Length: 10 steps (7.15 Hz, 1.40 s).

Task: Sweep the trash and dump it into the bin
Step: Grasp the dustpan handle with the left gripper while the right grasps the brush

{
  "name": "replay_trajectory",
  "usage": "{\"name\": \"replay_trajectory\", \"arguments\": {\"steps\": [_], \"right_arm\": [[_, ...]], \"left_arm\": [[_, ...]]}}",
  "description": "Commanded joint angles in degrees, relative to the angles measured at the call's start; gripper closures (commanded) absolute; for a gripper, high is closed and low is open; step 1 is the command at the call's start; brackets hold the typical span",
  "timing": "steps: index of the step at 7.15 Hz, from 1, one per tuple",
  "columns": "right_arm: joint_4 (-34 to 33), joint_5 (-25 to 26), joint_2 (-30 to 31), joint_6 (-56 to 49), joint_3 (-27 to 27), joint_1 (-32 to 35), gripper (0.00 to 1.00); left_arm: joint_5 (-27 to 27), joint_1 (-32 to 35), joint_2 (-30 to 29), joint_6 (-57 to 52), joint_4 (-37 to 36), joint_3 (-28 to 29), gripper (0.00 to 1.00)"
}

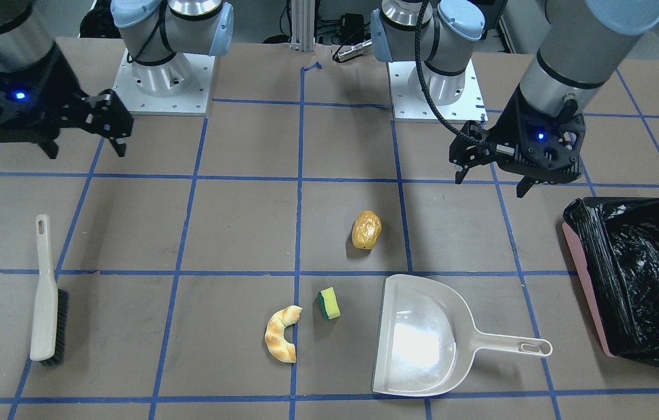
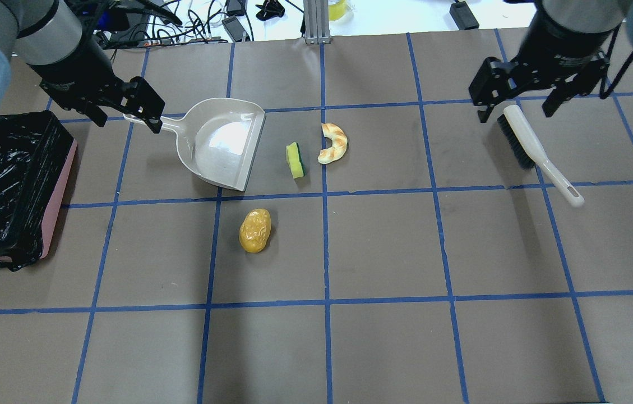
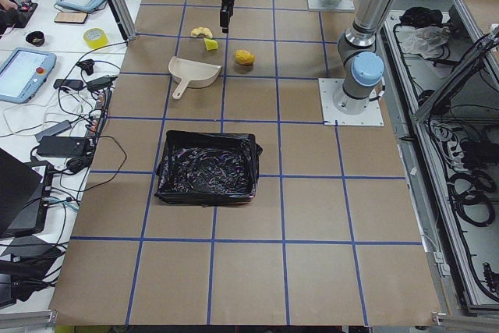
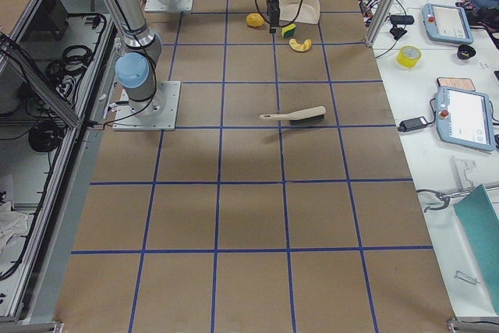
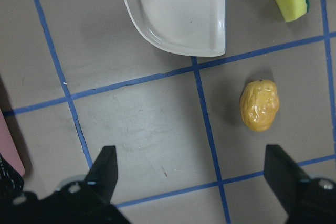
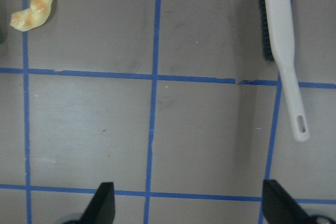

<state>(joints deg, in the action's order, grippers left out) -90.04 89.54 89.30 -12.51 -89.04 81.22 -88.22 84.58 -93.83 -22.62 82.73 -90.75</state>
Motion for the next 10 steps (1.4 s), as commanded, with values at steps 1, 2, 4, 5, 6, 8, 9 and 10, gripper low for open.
{"name": "replay_trajectory", "arguments": {"steps": [1, 2, 4, 5, 6, 8, 9, 10], "right_arm": [[-7.81, -0.07, -5.77, -12.83, -1.48, -8.52, 0.00], [-14.57, 0.10, -7.97, -21.33, -2.97, -9.58, 0.00], [-17.28, 0.90, -8.70, -30.17, -4.91, -11.25, 0.00], [-17.28, 0.98, -8.79, -34.21, -6.48, -11.35, 0.00], [-17.71, 0.81, -9.75, -35.38, -8.67, -11.43, 0.00], [-19.30, 1.07, -12.64, -35.74, -9.66, -11.70, 0.00], [-19.39, 1.07, -14.48, -35.57, -9.66, -13.27, 0.00], [-20.00, 1.07, -16.50, -35.65, -9.75, -15.37, 0.00]], "left_arm": [[0.07, -0.20, -4.68, -18.35, -4.49, 0.05, 0.01], [0.24, -1.51, -7.13, -32.52, -8.95, 0.14, 0.00], [-0.11, -3.62, -11.00, -42.99, -9.43, -0.13, 0.00], [-3.07, -3.89, -12.85, -46.08, -9.52, -0.04, 0.00], [-5.01, -3.89, -14.61, -47.68, -10.91, 0.83, 0.00], [-4.50, -3.89, -18.65, -62.57, -21.10, 0.92, 0.02], [-4.42, -3.89, -20.15, -67.77, -23.04, 1.45, 0.02], [-4.24, -3.89, -22.17, -70.60, -26.19, 2.15, 0.02]]}}
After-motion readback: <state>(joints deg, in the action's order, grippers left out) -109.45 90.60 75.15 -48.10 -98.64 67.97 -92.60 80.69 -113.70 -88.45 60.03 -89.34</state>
